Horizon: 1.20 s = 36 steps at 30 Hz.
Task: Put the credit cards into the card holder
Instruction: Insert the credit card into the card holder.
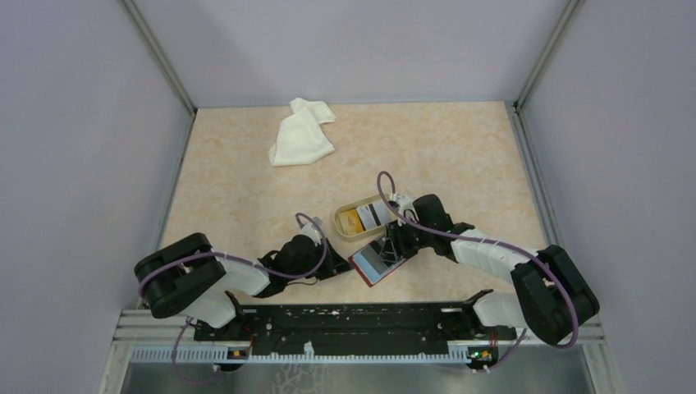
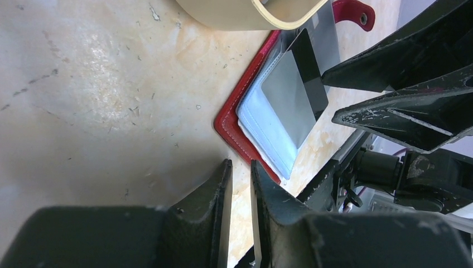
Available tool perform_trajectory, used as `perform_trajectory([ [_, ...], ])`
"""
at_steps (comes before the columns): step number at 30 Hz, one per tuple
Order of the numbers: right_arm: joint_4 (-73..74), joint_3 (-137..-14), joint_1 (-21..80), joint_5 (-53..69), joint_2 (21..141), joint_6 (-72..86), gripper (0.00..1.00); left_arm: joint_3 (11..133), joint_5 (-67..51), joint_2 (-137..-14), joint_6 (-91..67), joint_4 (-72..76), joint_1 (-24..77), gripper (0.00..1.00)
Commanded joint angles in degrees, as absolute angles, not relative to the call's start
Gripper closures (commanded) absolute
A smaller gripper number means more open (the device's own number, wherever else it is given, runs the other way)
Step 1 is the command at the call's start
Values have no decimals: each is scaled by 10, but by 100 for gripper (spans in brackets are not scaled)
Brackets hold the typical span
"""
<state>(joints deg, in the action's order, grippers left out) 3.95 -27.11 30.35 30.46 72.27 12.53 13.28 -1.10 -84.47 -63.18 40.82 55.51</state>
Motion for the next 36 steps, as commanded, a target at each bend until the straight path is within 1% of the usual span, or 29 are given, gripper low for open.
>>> perform_trajectory([
  [1, 31, -303, 324, 292, 724, 118, 58, 142, -28, -864, -626, 429, 557, 76],
  [16, 32, -314, 356, 318, 757, 108, 57, 145, -39, -897, -628, 460, 557, 77],
  [26, 23, -319, 356, 365, 760, 103, 54, 142, -34, -894, -615, 467, 557, 77],
  [31, 37, -332, 356, 383, 770, 92, 52, 138, -33, -856, -583, 460, 557, 77],
  [36, 79, -362, 349, 391, 748, 30, 49, 110, -15, -762, -540, 431, 557, 74],
])
